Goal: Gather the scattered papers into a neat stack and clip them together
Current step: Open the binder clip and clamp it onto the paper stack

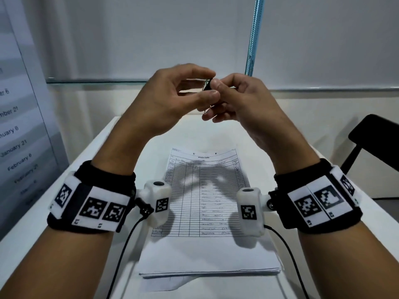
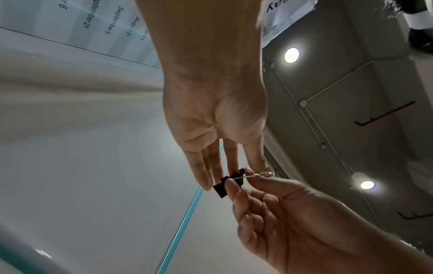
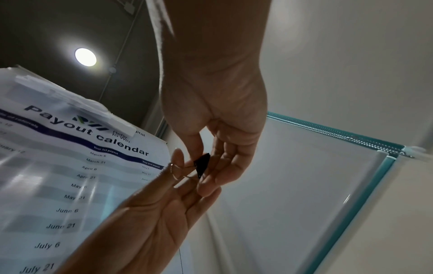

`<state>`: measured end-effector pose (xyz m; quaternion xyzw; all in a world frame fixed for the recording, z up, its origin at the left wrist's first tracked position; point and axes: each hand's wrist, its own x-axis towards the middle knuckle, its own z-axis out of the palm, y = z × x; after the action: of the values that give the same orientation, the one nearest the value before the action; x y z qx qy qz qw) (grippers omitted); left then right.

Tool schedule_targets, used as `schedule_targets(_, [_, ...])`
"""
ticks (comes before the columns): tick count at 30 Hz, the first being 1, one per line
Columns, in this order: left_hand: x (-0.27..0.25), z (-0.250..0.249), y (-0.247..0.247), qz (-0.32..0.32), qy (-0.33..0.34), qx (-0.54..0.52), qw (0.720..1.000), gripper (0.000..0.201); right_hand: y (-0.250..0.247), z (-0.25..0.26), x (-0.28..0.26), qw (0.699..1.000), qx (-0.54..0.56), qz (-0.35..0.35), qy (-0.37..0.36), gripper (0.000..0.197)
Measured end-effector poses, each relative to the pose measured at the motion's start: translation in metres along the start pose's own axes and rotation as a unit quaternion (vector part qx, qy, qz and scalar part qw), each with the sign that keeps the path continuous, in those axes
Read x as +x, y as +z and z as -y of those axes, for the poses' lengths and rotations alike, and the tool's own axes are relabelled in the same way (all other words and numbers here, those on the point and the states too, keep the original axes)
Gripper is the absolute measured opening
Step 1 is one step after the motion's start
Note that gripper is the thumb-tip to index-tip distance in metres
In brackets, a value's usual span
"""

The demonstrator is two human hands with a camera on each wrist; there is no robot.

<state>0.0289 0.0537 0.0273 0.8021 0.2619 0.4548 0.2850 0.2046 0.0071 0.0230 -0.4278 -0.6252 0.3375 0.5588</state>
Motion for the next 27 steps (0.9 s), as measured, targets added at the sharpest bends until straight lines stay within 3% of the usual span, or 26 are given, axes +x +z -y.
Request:
schedule_targets(3, [0.0, 0.004, 0.003, 0.012, -0.003, 0.012, 1.0, 0.032, 0.004, -0.001, 0.0, 0.999, -0.033, -0.004, 0.001, 0.027])
schedule_targets(5, [-0.001, 0.008, 0.006, -0.002, 0.01, 0.02, 1.0, 0.028, 0.003, 0.0, -0.001, 0.999, -0.052, -0.008, -0.001, 0.04])
schedule_targets(10, [0.001, 0.008, 0.012, -0.094, 0.009, -0.039, 0.995, 0.022, -0.005, 0.003, 0.0, 0.997, -0.065, -0.045, -0.002, 0.044])
schedule_targets(14, [0.002, 0.006, 0.013, -0.13, -0.028, -0.09, 0.987, 0.022, -0.005, 0.002, -0.001, 0.994, -0.107, 0.018, 0.017, 0.041])
schedule_targets(18, [0.0, 0.005, 0.011, -0.111, -0.037, -0.122, 0.986, 0.021, -0.006, 0.001, -0.002, 0.997, -0.069, 0.033, 0.016, 0.036])
schedule_targets(21, [0.001, 0.004, 0.006, -0.084, -0.034, -0.028, 0.995, 0.018, -0.009, 0.0, 0.001, 0.998, -0.058, 0.003, 0.012, 0.037])
schedule_targets(24, [-0.001, 0.004, -0.005, -0.01, -0.046, 0.02, 0.999, 0.017, -0.01, -0.003, 0.004, 0.996, -0.082, -0.033, -0.004, 0.037])
schedule_targets(27, [-0.004, 0.0, -0.008, 0.056, -0.043, 0.032, 0.997, 0.044, -0.007, -0.005, 0.005, 0.994, -0.102, -0.039, -0.008, 0.033])
